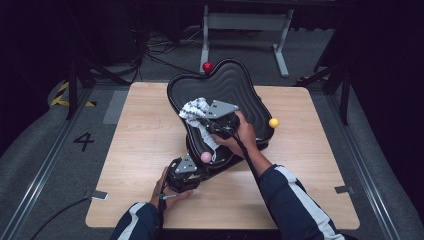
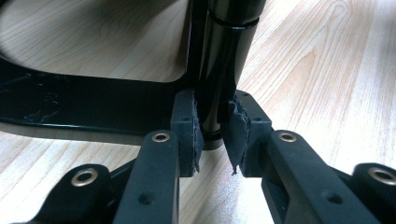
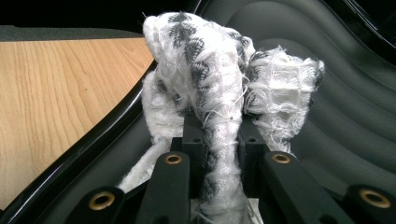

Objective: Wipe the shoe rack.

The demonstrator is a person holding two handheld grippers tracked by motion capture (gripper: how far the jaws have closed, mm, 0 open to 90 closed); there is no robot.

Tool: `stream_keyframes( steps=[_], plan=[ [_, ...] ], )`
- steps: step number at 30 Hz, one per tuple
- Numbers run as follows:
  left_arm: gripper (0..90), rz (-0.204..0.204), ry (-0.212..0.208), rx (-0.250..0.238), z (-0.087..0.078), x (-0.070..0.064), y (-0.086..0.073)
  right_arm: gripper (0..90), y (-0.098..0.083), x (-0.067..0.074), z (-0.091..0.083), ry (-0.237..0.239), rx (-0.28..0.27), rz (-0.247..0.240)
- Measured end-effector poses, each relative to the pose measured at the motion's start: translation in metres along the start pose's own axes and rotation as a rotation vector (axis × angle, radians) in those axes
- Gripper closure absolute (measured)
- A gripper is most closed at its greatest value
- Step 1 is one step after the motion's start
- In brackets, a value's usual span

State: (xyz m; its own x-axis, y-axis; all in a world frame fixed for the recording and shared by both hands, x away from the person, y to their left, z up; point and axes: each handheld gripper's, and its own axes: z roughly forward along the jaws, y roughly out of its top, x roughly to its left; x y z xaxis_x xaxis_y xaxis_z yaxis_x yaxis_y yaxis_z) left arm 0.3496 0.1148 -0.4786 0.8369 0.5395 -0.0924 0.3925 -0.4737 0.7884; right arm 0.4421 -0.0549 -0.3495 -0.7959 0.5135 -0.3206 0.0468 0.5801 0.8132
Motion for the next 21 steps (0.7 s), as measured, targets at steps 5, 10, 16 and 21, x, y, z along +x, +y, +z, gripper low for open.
stream_keyframes(
  steps=[5, 10, 16, 21],
  plan=[
    [73.5, 0.002, 0.001, -0.002, 0.0, 0.0, 0.0, 78.0, -0.004, -0.006, -0.001, -0.004, -0.009, 0.008],
    [73.4, 0.003, -0.001, -0.001, 0.0, 0.0, 0.0, 78.2, -0.011, -0.019, -0.005, -0.033, -0.004, 0.035],
    [73.4, -0.001, -0.003, 0.002, 0.0, 0.001, 0.0, 78.1, -0.023, -0.042, -0.013, -0.091, 0.031, 0.063],
    [73.5, -0.003, -0.003, 0.0, 0.0, 0.0, 0.0, 78.1, -0.033, -0.062, -0.019, -0.147, 0.06, 0.087]
  ],
)
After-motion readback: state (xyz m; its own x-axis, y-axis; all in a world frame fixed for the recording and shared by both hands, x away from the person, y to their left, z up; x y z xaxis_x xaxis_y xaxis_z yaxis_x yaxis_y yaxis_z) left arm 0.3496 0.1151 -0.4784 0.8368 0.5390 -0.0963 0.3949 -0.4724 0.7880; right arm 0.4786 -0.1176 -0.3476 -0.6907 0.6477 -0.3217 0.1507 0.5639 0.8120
